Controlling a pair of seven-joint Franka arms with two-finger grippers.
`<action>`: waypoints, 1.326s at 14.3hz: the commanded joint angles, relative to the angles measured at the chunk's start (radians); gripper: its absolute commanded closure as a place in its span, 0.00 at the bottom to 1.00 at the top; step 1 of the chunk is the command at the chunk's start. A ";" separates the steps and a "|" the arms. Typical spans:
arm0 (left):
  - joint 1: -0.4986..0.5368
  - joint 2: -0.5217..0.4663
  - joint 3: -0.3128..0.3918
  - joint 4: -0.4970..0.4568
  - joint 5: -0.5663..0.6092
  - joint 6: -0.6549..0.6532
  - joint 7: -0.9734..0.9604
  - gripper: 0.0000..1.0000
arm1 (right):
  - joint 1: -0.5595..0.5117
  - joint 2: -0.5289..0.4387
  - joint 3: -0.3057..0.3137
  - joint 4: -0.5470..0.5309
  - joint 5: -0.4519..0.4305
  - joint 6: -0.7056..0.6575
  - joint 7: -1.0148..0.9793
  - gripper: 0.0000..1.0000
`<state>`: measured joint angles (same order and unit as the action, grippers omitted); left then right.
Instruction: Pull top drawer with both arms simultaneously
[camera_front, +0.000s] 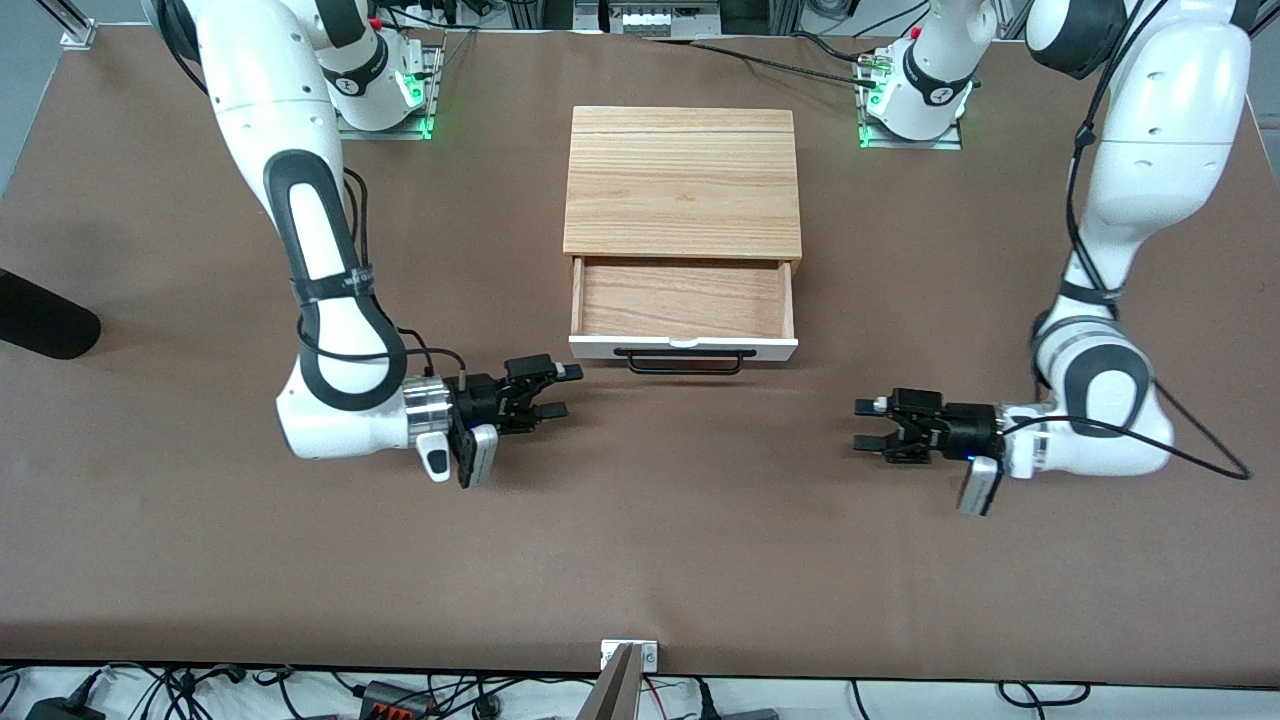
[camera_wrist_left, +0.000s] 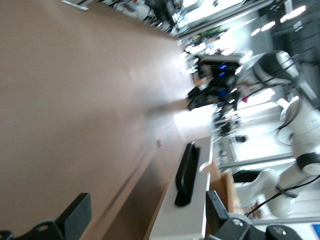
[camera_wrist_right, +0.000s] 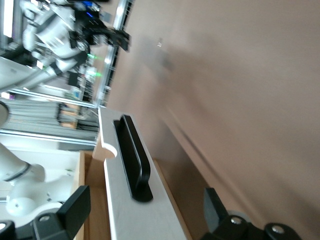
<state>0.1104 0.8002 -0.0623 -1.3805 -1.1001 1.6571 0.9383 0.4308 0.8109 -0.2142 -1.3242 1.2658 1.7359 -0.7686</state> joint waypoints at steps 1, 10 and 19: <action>0.000 -0.068 0.022 0.069 0.213 -0.008 -0.107 0.00 | 0.003 -0.084 -0.081 -0.016 -0.153 -0.094 0.104 0.00; 0.032 -0.298 0.030 0.090 0.741 -0.155 -0.326 0.00 | 0.016 -0.127 -0.390 0.005 -0.283 -0.335 0.231 0.00; -0.013 -0.556 0.079 0.063 1.088 -0.300 -0.597 0.00 | -0.153 -0.234 -0.046 0.125 -0.649 -0.215 0.679 0.00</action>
<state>0.1490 0.3235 0.0005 -1.2324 -0.0814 1.3499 0.4759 0.3694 0.6559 -0.4537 -1.1988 0.8142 1.4706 -0.1989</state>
